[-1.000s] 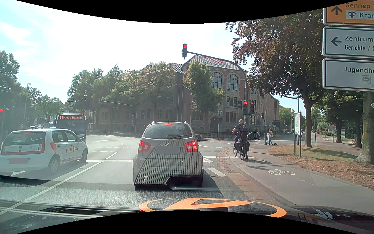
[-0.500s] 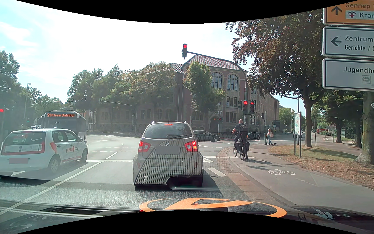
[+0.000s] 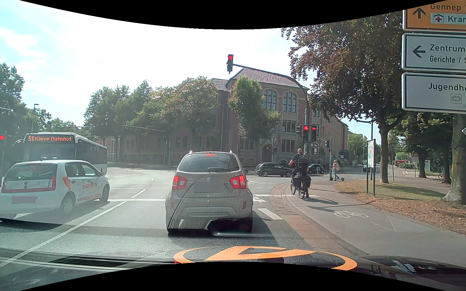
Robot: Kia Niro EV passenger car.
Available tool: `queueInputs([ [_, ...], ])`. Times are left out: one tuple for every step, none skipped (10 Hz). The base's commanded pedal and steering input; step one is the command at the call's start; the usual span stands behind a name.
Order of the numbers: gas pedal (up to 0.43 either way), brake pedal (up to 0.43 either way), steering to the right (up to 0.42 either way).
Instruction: Follow the waypoints while adhering to traffic rules and regulations
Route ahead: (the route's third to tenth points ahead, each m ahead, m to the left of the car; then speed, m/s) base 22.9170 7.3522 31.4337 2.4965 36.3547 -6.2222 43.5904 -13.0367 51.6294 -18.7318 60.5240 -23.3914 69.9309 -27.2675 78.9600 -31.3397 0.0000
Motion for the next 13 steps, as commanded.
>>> queueInputs([
  [0.000,0.409,-0.046],
  [0.000,0.409,-0.046],
  [0.000,0.409,-0.046],
  [0.000,0.409,-0.046],
  [0.000,0.409,-0.046],
  [0.000,0.409,-0.046],
  [0.000,0.409,-0.046],
  [0.000,0.409,-0.046],
  [0.000,0.409,-0.046],
  [0.000,0.409,-0.046],
  [0.000,0.409,-0.046],
  [0.000,0.409,-0.046],
  [0.000,0.409,-0.046],
])
